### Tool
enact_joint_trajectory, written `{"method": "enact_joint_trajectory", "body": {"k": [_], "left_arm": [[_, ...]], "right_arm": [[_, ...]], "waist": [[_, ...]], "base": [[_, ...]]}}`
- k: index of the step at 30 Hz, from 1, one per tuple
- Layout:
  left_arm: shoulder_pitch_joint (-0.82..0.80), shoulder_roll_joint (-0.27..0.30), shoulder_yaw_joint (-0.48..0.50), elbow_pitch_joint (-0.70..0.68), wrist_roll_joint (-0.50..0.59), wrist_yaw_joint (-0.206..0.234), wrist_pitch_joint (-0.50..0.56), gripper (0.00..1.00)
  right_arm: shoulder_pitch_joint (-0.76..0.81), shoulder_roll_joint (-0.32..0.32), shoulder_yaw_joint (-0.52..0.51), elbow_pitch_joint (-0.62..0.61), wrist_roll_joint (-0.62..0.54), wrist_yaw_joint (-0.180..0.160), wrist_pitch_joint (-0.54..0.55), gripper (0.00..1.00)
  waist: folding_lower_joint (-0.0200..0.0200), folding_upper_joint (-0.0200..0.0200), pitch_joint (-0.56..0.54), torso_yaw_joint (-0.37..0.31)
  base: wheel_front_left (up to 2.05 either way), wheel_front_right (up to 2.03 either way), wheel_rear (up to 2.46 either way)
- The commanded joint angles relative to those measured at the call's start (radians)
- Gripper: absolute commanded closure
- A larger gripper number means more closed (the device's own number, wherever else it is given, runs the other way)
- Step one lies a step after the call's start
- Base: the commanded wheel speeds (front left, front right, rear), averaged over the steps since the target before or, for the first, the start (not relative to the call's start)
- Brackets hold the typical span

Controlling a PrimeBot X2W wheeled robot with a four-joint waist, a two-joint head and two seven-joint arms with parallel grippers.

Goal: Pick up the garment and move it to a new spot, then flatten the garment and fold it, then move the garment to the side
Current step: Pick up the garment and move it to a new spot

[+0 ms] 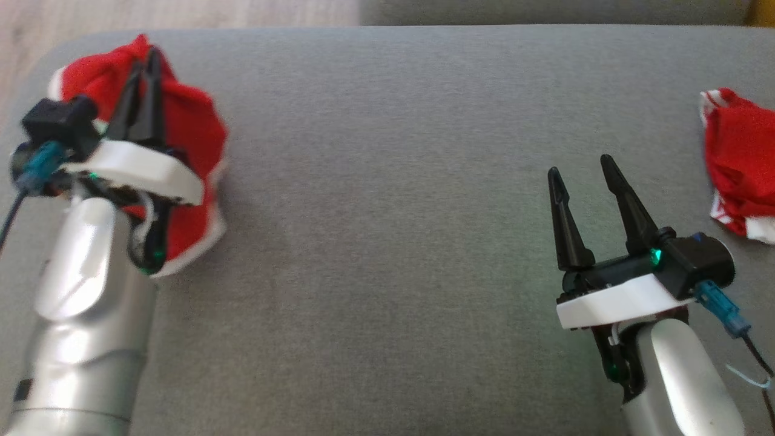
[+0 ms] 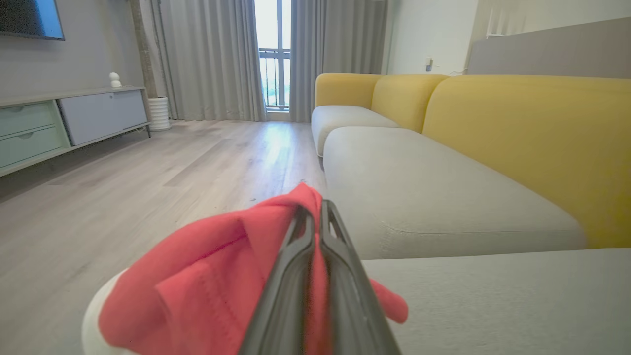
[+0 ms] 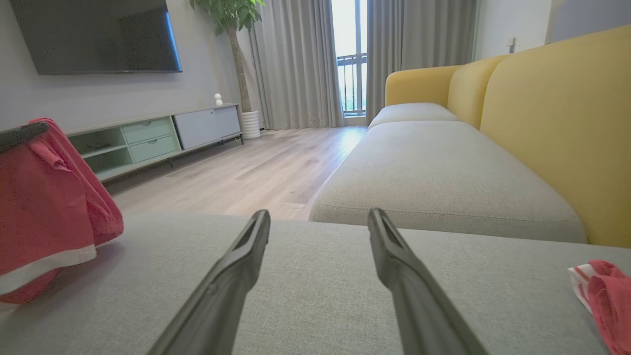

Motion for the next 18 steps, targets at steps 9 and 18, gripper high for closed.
{"method": "enact_joint_trajectory", "body": {"k": [9, 18], "left_arm": [[-0.022, -0.093, -0.085, -0.193, 0.021, 0.038, 0.079, 1.0], [-0.071, -0.171, -0.18, -0.133, 0.021, 0.058, 0.071, 0.0]], "right_arm": [[-0.044, 0.011, 0.044, -0.014, 0.054, 0.007, -0.041, 0.0], [-0.074, 0.011, 0.066, 0.026, 0.086, 0.007, -0.07, 0.0]], "waist": [[0.0001, 0.0, 0.053, -0.132], [0.0001, 0.0, 0.085, -0.221]], "base": [[0.0, 0.0, 0.0], [0.0, 0.0, 0.0]]}}
